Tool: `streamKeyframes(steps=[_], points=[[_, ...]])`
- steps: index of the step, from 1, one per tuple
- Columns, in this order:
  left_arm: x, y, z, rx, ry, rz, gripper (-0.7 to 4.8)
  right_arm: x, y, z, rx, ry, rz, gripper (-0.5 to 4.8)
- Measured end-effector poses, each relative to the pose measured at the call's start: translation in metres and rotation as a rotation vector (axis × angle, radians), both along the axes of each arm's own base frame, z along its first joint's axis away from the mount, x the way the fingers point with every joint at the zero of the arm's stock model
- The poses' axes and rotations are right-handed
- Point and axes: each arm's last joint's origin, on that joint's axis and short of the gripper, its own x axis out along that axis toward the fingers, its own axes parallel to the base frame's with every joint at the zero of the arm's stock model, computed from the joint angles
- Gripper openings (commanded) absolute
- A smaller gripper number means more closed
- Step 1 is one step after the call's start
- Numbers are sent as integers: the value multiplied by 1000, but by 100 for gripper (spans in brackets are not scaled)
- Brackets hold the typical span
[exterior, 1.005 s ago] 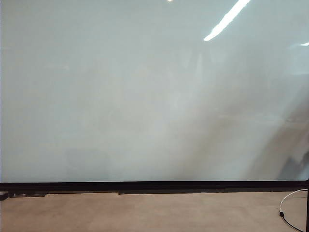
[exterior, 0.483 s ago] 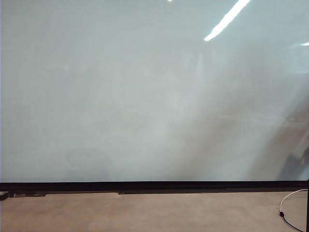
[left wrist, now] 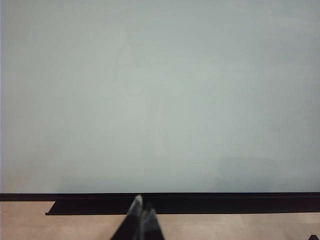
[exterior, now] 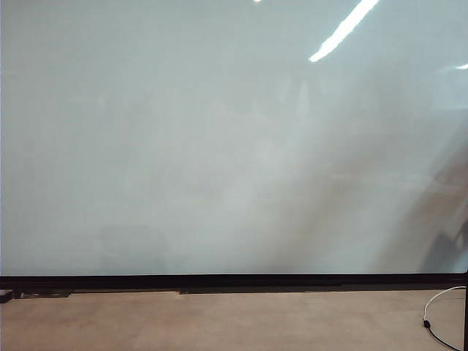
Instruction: Pick up the pen on the shelf to the right of the whiteboard and draw a rectangle.
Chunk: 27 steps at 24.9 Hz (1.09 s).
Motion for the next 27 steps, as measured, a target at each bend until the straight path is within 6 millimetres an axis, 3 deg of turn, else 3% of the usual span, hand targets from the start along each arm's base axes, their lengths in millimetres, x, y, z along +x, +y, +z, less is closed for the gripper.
streamKeyframes(steps=[7, 10, 19, 21, 27], points=[[0, 0, 0, 0, 0, 0, -4, 0, 0, 0, 0, 0, 0, 197], [0, 0, 0, 0, 0, 0, -4, 0, 0, 0, 1, 0, 0, 154], [0, 0, 0, 0, 0, 0, -4, 0, 0, 0, 1, 2, 1, 140], [0, 0, 0, 0, 0, 0, -4, 0, 0, -1, 4, 8, 1, 104], [0, 0, 0, 0, 0, 0, -4, 0, 0, -1, 4, 7, -1, 100]])
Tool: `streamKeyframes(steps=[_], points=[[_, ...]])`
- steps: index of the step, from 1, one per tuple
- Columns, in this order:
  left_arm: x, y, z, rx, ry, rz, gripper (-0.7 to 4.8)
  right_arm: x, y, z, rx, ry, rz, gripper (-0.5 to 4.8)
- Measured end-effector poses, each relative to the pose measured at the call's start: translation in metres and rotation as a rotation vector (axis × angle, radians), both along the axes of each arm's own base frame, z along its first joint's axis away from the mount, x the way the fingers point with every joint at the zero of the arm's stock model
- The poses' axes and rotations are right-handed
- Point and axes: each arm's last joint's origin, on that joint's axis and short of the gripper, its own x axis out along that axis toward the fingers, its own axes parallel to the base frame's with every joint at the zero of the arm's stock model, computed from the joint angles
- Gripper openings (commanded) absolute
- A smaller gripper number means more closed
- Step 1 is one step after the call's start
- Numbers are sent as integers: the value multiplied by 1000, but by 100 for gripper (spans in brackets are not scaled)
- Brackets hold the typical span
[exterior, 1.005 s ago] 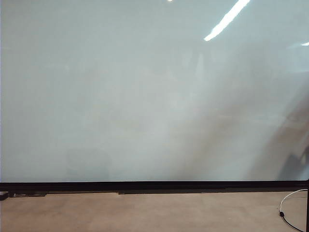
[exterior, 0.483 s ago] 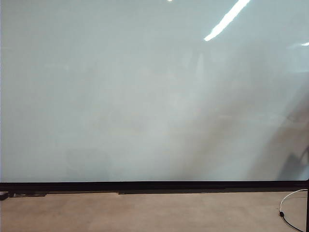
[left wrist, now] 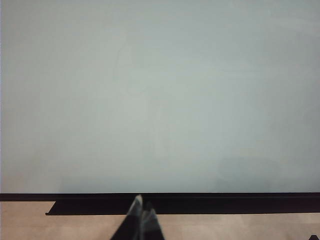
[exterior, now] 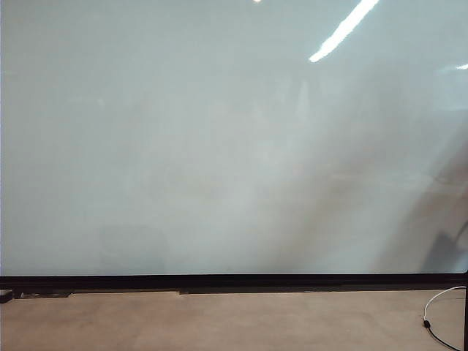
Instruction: Pick up the pen on the shelf to the right of the whiteboard and draw a rectangle.
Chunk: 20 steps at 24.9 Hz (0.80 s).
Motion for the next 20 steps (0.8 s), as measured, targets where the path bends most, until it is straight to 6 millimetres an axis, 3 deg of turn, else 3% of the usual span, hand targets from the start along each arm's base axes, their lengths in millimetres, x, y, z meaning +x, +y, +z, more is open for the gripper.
streamKeyframes(steps=[2, 5, 14, 20], points=[[0, 0, 0, 0, 0, 0, -4, 0, 0, 0, 0, -1, 0, 23], [0, 0, 0, 0, 0, 0, -4, 0, -1, 1, -1, -5, -5, -3], [0, 0, 0, 0, 0, 0, -4, 0, -1, 1, 1, -6, -7, -4], [0, 0, 0, 0, 0, 0, -4, -5, -9, 15, -9, -43, -41, -4]])
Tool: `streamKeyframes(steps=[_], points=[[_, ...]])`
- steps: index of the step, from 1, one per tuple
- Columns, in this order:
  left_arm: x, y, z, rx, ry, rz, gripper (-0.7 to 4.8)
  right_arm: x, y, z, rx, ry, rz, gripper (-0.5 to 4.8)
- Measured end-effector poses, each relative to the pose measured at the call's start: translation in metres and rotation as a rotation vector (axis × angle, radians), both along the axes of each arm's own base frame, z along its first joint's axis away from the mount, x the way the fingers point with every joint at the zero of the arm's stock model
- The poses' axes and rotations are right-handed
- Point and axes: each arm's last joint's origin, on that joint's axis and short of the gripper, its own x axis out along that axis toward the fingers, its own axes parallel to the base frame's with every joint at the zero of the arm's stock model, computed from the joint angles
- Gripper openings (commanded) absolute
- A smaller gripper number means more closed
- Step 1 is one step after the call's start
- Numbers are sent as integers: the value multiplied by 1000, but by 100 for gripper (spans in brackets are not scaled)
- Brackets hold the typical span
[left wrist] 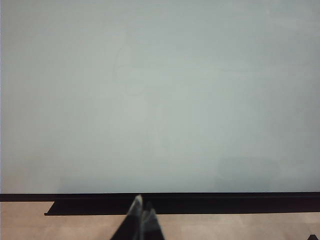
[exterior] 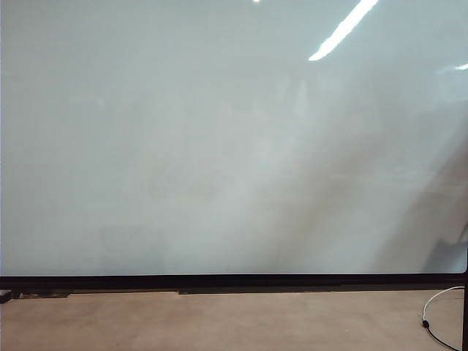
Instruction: Pick up the pen on the shelf to the right of the whiteboard and draw a rectangle.
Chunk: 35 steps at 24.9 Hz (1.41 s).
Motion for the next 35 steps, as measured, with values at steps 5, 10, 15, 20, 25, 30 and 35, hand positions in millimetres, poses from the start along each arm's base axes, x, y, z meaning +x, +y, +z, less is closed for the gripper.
streamKeyframes(steps=[5, 10, 15, 20, 25, 30, 35], points=[[0, 0, 0, 0, 0, 0, -4, -9, -3, 9, 5, -14, -84, -4], [0, 0, 0, 0, 0, 0, -4, -34, 7, 17, 24, -30, -242, -4], [0, 0, 0, 0, 0, 0, -5, -58, 39, 26, 53, -56, -376, -4], [0, 0, 0, 0, 0, 0, -5, -82, 70, 42, 84, -128, -477, -4], [0, 0, 0, 0, 0, 0, -4, -97, 99, 60, 100, -146, -402, -4], [0, 0, 0, 0, 0, 0, -5, -114, 134, 78, 109, -113, -247, -4], [0, 0, 0, 0, 0, 0, -4, -127, 160, 88, 119, -120, -101, -4]])
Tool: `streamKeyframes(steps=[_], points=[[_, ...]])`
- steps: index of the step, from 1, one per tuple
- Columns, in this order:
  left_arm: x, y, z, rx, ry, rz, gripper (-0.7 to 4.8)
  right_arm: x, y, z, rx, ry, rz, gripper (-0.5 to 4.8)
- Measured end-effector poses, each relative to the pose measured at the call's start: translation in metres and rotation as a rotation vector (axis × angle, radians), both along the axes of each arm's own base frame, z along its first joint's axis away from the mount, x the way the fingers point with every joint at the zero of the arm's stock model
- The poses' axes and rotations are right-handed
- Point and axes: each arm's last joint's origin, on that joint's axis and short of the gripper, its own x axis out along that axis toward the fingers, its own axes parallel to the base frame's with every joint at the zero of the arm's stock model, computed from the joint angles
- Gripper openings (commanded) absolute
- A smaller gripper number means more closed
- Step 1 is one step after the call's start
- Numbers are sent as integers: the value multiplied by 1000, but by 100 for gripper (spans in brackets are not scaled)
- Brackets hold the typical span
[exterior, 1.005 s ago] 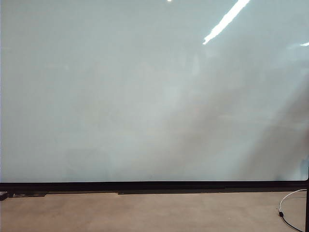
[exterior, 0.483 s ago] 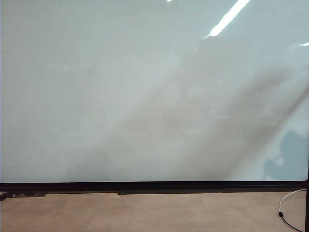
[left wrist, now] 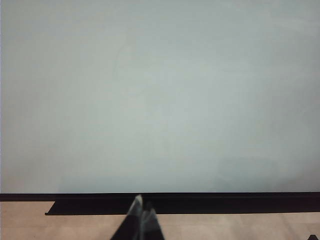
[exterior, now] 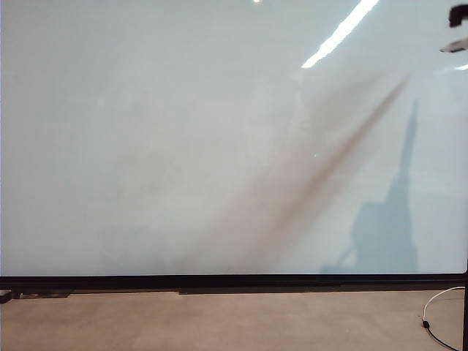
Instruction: Pick up the pen on the shelf to the right of the whiteboard and draw a rectangle.
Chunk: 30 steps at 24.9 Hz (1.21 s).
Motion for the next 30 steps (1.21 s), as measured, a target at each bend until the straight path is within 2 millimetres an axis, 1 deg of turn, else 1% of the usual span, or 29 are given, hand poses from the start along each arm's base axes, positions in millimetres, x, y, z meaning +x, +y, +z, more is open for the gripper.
streamKeyframes(steps=[3, 8, 10, 15, 19, 24, 30], points=[[0, 0, 0, 0, 0, 0, -4, -6, 17, 2, -6, 1, 118, -4], [0, 0, 0, 0, 0, 0, -5, -8, 32, 1, -28, 11, 263, -4], [0, 0, 0, 0, 0, 0, -4, -5, 44, 5, -78, 81, 344, -4], [0, 0, 0, 0, 0, 0, -4, 3, 58, 5, -193, 156, 449, -4], [0, 0, 0, 0, 0, 0, -4, 15, 66, 5, -256, 189, 507, -4], [0, 0, 0, 0, 0, 0, -4, 27, 75, -4, -334, 244, 590, -4], [0, 0, 0, 0, 0, 0, -4, 42, 86, -8, -422, 265, 631, -4]])
